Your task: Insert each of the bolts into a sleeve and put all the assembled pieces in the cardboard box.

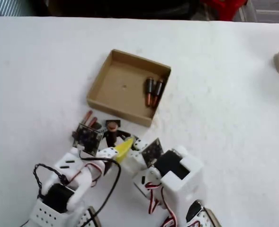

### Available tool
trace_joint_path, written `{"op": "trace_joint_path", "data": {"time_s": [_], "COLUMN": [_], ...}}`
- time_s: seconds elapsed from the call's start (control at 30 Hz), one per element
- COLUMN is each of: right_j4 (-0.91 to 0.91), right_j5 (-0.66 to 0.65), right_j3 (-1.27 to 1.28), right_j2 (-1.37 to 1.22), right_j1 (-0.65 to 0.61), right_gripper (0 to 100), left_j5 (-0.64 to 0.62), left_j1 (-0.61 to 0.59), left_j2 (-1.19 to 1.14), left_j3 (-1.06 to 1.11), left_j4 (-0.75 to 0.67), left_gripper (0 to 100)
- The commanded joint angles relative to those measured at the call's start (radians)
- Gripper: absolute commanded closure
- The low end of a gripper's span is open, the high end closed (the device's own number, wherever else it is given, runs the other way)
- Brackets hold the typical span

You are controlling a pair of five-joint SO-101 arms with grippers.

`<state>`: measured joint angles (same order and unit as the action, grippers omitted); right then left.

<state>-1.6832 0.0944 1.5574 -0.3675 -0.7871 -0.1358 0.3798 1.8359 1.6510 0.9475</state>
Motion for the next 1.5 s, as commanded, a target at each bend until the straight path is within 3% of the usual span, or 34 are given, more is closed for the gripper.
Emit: {"op": "trace_joint_path", "data": {"time_s": [0.0,0.13,0.33,0.43,0.87,1.03,1.33,1.47], "right_j4": [-0.004,-0.004,-0.004,-0.004,-0.004,-0.004,-0.004,-0.004], "right_j5": [-0.005,-0.006,-0.006,-0.006,-0.006,-0.006,-0.006,-0.006], "right_j3": [-0.006,-0.006,-0.006,-0.006,-0.008,-0.008,-0.008,-0.008], "right_j2": [0.016,0.016,0.016,0.015,0.013,0.013,0.013,0.013], "right_j1": [0.001,0.001,0.001,0.001,0.001,0.001,0.001,0.001], "right_gripper": [98.2,98.2,98.2,98.2,98.2,98.2,98.2,98.2], "left_j5": [0.015,0.017,0.017,0.017,-0.015,-0.104,-0.167,-0.158], "left_j1": [0.016,0.015,-0.042,-0.044,-0.171,-0.231,-0.415,-0.456], "left_j2": [-0.007,-0.007,-0.007,-0.007,-0.007,-0.007,-0.007,-0.007], "left_j3": [-0.003,-0.020,-0.072,-0.069,-0.253,-0.259,-0.259,-0.209], "left_j4": [0.028,0.031,0.126,0.124,0.110,-0.026,-0.095,-0.098], "left_gripper": [71,70,53,52,68,76,98,97]}}
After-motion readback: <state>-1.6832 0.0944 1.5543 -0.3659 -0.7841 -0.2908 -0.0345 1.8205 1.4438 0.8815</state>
